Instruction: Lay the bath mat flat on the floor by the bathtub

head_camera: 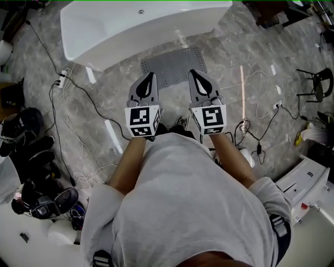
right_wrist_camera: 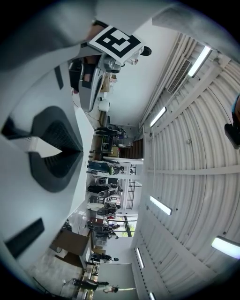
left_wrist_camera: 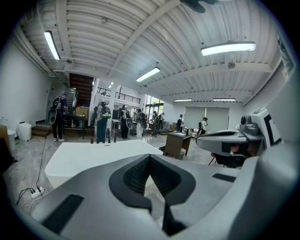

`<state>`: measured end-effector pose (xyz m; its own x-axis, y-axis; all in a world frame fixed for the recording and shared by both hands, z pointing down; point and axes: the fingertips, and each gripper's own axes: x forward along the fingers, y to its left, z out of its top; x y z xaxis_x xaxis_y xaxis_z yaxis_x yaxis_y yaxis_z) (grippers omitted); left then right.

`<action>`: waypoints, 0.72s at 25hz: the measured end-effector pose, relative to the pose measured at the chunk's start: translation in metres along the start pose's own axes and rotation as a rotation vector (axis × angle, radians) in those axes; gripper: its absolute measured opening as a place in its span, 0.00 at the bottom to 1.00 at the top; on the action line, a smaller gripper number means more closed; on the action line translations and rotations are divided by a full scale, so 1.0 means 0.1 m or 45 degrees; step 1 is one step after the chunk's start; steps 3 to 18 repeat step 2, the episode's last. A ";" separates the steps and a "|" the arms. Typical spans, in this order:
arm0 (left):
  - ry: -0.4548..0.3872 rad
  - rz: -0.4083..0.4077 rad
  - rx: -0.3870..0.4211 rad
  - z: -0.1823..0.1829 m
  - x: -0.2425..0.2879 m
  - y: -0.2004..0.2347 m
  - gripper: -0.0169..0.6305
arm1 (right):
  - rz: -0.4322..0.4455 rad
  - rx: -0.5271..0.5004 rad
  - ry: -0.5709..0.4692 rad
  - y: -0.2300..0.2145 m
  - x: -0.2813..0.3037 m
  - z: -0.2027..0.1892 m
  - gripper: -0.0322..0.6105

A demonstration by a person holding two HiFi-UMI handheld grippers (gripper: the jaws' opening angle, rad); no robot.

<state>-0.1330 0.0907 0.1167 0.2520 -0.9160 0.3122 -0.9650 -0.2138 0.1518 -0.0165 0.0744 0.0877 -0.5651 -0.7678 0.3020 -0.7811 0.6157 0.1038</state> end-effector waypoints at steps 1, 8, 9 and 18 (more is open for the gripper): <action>0.000 0.000 -0.004 -0.01 -0.03 0.01 0.04 | -0.001 -0.006 0.003 0.01 -0.01 0.00 0.06; 0.000 0.000 -0.009 -0.02 -0.05 0.02 0.04 | -0.001 -0.011 0.006 0.03 -0.02 0.00 0.06; 0.000 0.000 -0.009 -0.02 -0.05 0.02 0.04 | -0.001 -0.011 0.006 0.03 -0.02 0.00 0.06; 0.000 0.000 -0.009 -0.02 -0.05 0.02 0.04 | -0.001 -0.011 0.006 0.03 -0.02 0.00 0.06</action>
